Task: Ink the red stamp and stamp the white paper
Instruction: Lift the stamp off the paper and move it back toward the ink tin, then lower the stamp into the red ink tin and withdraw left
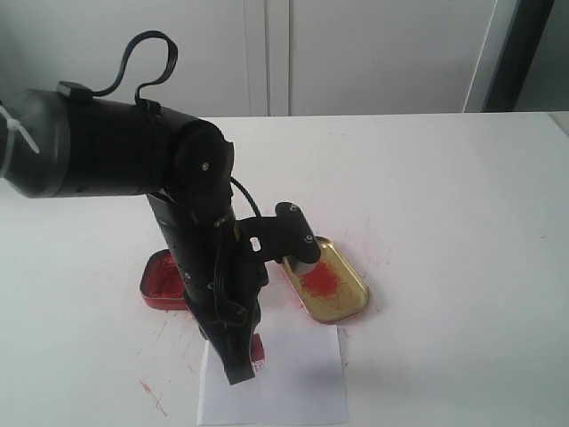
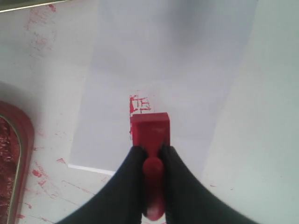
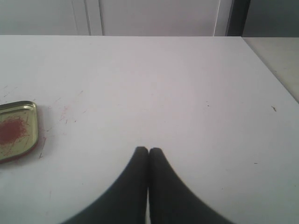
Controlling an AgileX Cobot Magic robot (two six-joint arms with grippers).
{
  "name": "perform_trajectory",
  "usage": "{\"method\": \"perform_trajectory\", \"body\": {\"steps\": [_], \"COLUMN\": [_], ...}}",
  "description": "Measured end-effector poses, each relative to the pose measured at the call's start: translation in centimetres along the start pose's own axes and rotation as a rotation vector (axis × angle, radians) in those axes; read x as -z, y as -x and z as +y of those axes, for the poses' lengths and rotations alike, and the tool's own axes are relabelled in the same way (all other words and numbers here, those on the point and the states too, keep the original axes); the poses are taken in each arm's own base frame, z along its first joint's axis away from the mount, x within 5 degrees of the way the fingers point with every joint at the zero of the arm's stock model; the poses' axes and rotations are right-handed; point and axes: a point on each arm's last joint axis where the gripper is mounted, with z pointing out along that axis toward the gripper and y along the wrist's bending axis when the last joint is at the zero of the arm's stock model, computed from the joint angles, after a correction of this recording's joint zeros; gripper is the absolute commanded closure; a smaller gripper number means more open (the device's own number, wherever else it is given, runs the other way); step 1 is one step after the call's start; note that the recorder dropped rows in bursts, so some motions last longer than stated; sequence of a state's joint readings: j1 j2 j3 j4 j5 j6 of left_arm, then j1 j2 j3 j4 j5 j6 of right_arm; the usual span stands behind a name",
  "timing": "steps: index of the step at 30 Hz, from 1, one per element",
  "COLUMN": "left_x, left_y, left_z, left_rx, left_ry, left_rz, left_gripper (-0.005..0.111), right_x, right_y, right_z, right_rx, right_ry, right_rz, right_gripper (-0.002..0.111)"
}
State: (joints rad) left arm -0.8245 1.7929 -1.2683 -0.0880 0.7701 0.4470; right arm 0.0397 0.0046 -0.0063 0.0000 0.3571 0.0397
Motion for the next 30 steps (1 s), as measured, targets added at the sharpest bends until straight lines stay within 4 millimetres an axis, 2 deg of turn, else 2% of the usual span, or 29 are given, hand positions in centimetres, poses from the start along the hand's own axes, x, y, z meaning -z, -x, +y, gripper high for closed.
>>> {"method": "perform_trajectory", "body": {"steps": [11,16,22,30], "left_x": [0.5,1.0,4.1,7.1], "left_y": [0.2,-0.7,-1.8,-3.1], "left_z": [0.3,1.8,3.9,4.6], "left_rx": [0.02,0.131,0.284,0.416], "left_ry": [-0.012,-0.055,-0.034,-0.004], "left_rz": [-0.016,-0.054,-0.202,-0.287], "left_gripper": [0.107,0.107,0.107,0.107], "right_x": [0.0,0.0,0.0,0.0], "right_y": [0.0,0.0,0.0,0.0], "right_z": [0.0,0.0,0.0,0.0], "right_rx": [0.0,0.0,0.0,0.0], "right_ry": [0.0,0.0,0.0,0.0], "right_rz": [0.0,0.0,0.0,0.0], "right_gripper": [0.108,0.108,0.108,0.108]}}
